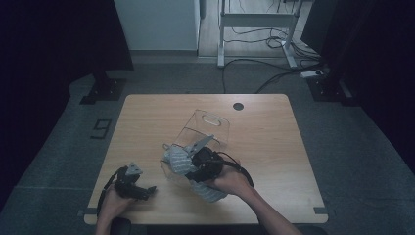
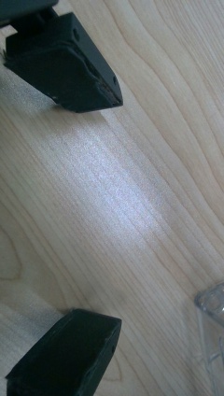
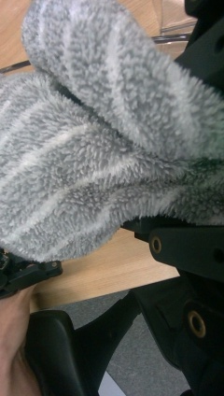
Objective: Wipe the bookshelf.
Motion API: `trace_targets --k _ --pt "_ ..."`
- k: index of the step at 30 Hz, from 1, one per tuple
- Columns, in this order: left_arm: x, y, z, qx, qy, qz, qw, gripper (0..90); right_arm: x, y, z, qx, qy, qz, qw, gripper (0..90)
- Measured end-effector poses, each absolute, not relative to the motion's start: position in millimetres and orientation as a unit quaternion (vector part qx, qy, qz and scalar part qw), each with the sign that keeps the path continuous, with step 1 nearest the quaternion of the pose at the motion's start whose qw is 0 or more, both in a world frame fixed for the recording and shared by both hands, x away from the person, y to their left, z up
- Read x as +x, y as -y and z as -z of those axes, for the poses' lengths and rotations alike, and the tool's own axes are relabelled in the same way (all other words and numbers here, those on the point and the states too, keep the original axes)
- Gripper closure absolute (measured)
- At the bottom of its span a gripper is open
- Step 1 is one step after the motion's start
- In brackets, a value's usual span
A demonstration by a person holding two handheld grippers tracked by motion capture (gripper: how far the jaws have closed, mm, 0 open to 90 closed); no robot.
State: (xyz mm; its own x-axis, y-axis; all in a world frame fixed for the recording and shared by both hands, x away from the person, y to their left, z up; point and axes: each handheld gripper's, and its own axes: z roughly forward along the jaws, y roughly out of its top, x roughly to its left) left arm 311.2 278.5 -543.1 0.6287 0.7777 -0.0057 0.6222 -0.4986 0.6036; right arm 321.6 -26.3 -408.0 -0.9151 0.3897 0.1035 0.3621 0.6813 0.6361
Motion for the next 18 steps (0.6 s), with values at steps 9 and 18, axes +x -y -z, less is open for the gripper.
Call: trace_targets --k 9,18 --pt "311.2 -278.5 543.6 0.853 -0.412 -0.138 0.291 0.0 315.6 40.2 416.0 0.213 -0.912 -0.349 0.015 63.4" --pt "311.3 -278.3 543.7 0.852 -0.412 -0.138 0.291 0.0 312.3 50.5 426.7 0.219 -0.911 -0.349 0.008 63.8"
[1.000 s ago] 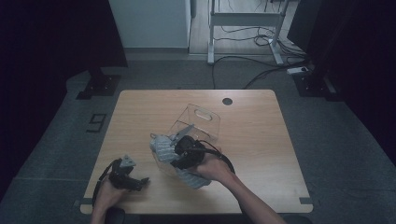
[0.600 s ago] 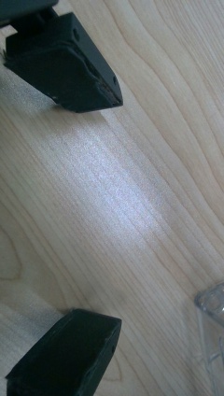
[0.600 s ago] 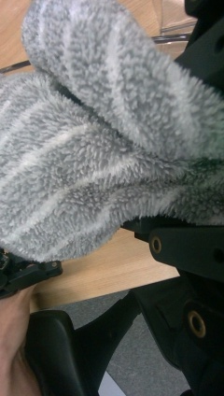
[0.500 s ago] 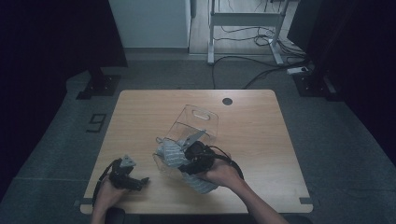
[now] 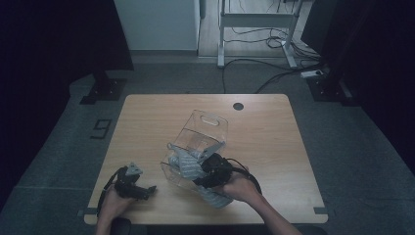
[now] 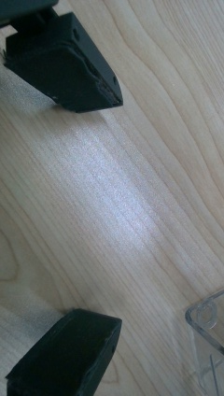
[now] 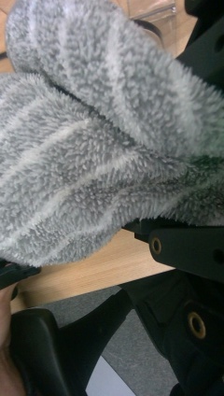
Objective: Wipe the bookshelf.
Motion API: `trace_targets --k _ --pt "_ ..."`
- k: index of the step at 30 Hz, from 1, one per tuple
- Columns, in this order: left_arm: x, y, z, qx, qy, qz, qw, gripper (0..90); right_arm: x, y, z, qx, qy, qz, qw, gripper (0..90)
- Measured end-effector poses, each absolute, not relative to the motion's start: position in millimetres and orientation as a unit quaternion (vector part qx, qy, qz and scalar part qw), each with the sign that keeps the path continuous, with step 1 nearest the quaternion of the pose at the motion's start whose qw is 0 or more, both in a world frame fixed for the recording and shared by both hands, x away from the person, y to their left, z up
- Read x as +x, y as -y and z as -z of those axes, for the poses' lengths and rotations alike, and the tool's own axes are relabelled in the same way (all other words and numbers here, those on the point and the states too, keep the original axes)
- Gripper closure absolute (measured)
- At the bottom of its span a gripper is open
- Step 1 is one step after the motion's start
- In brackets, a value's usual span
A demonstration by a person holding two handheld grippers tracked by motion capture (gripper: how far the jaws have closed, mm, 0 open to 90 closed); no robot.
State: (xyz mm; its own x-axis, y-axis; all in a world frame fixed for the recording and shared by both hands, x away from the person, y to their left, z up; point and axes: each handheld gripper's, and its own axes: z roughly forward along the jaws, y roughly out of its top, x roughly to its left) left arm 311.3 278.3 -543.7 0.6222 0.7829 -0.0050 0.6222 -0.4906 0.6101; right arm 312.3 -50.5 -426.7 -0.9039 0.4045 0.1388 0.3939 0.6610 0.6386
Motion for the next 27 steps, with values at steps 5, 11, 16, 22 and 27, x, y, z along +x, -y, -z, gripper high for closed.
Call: trace_targets --k 5,11,16,22,27 --pt "311.3 -278.2 543.7 0.852 -0.413 -0.139 0.291 0.0 310.2 55.0 437.0 0.221 -0.913 -0.342 0.005 64.0" --pt "311.3 -278.1 543.6 0.852 -0.413 -0.138 0.290 0.0 309.1 54.7 455.0 0.220 -0.920 -0.325 0.009 64.5" --pt "311.3 -278.1 543.7 0.851 -0.414 -0.138 0.291 0.0 309.0 55.1 466.7 0.224 -0.916 -0.332 0.004 64.8" --pt "311.2 -278.1 543.7 0.851 -0.414 -0.138 0.291 0.0 307.3 54.1 483.7 0.220 -0.921 -0.322 0.014 65.4" --pt "311.2 -278.1 543.7 0.851 -0.414 -0.138 0.291 0.0 307.9 55.1 494.3 0.221 -0.921 -0.321 0.010 65.5"
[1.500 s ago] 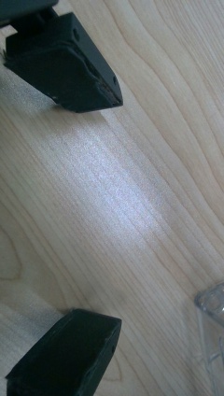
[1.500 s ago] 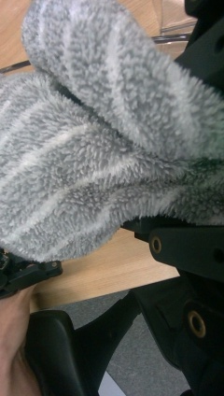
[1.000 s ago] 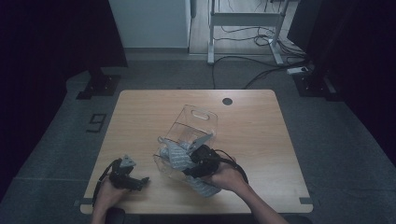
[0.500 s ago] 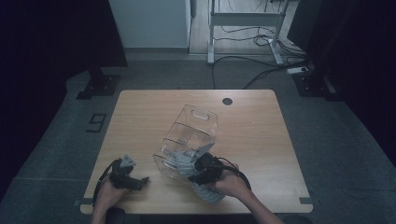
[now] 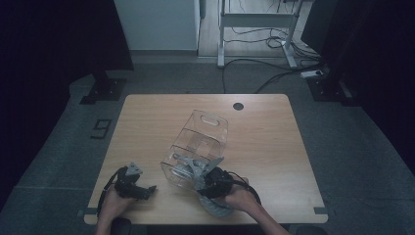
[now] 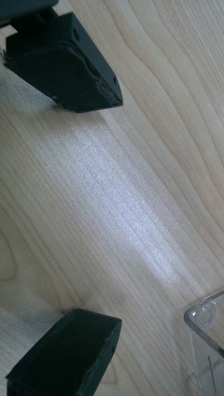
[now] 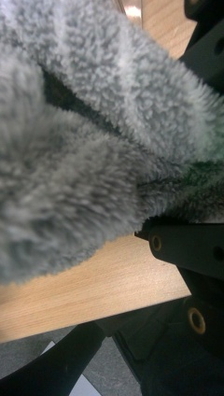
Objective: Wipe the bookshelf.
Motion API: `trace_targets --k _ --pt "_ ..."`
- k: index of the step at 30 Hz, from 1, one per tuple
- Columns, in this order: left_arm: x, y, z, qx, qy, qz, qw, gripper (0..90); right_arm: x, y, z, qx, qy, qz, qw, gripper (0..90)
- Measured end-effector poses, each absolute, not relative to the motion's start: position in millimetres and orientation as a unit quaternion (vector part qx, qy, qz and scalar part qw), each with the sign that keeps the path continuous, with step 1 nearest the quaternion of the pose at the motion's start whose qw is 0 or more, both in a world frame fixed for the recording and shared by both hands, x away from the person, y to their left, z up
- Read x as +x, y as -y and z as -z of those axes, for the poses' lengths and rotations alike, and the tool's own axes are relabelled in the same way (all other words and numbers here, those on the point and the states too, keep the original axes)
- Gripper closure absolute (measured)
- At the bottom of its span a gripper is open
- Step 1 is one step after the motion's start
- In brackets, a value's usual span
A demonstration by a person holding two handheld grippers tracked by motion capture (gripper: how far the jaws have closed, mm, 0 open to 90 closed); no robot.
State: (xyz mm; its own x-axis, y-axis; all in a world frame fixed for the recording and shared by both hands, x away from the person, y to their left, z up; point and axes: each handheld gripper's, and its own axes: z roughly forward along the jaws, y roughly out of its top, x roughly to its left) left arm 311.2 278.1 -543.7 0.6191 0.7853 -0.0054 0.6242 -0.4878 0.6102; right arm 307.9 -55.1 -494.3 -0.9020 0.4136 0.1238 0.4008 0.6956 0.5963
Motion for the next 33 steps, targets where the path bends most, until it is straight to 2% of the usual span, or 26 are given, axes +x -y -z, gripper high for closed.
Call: trace_targets --k 7,15,21,33 --pt "311.1 -278.0 543.7 0.851 -0.415 -0.139 0.291 0.0 306.9 55.2 521.6 0.222 -0.930 -0.291 0.009 66.1" --pt "311.1 -278.0 543.8 0.851 -0.415 -0.139 0.292 0.0 305.7 54.9 521.8 0.221 -0.931 -0.290 0.012 66.0" --pt "311.2 -278.0 543.7 0.851 -0.414 -0.138 0.292 0.0 303.2 57.9 515.3 0.216 -0.930 -0.296 0.016 66.3" --pt "311.5 -277.6 543.8 0.850 -0.416 -0.139 0.291 0.0 296.2 80.2 480.8 0.214 -0.920 -0.329 0.019 66.9"
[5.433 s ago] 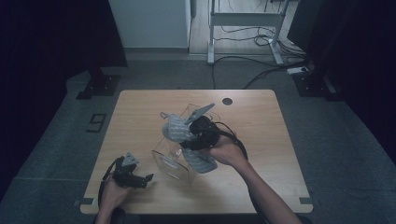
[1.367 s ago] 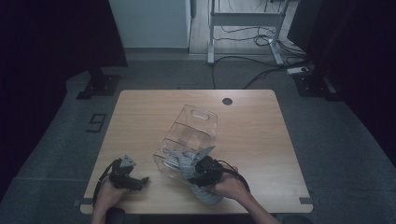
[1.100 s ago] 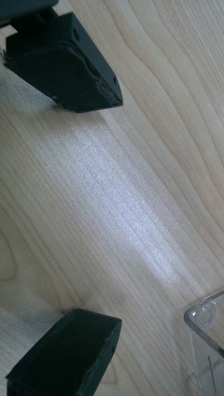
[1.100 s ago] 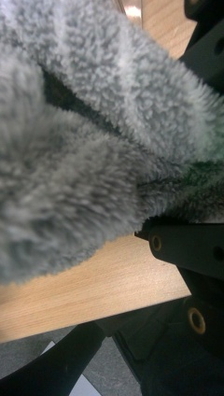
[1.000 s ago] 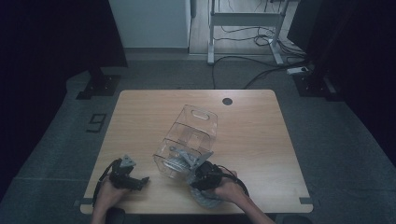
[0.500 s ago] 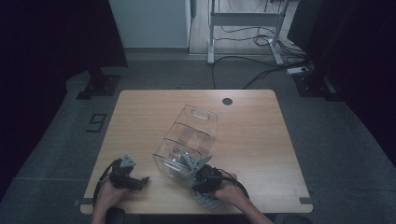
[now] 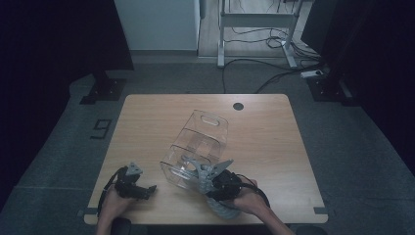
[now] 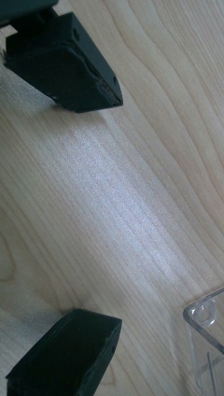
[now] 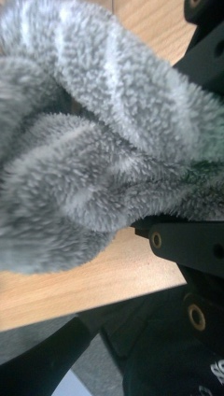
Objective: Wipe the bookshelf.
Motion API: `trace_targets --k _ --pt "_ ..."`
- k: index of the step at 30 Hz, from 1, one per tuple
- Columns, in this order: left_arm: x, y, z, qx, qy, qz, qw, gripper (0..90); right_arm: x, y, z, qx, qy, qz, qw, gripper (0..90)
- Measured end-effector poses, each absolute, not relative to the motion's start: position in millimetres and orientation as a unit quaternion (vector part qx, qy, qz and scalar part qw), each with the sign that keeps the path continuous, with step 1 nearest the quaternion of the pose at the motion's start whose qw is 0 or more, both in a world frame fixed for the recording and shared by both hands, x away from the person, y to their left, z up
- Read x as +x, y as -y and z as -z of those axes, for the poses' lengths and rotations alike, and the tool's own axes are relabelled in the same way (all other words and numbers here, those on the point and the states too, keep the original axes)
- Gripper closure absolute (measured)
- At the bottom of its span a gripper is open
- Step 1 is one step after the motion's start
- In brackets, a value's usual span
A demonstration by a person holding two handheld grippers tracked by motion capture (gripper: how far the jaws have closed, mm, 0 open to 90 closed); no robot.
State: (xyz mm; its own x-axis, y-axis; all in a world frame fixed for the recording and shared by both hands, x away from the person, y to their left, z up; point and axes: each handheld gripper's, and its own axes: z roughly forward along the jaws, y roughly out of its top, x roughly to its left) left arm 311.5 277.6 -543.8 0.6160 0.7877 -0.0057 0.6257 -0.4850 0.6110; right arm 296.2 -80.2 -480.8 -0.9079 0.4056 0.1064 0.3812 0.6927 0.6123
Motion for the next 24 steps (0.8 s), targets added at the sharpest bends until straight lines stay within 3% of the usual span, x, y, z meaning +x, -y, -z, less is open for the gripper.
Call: trace_targets --k 24 --pt "312.1 -277.8 544.9 0.848 -0.415 -0.143 0.297 0.0 302.5 150.1 400.5 0.262 -0.887 -0.376 0.056 67.2"
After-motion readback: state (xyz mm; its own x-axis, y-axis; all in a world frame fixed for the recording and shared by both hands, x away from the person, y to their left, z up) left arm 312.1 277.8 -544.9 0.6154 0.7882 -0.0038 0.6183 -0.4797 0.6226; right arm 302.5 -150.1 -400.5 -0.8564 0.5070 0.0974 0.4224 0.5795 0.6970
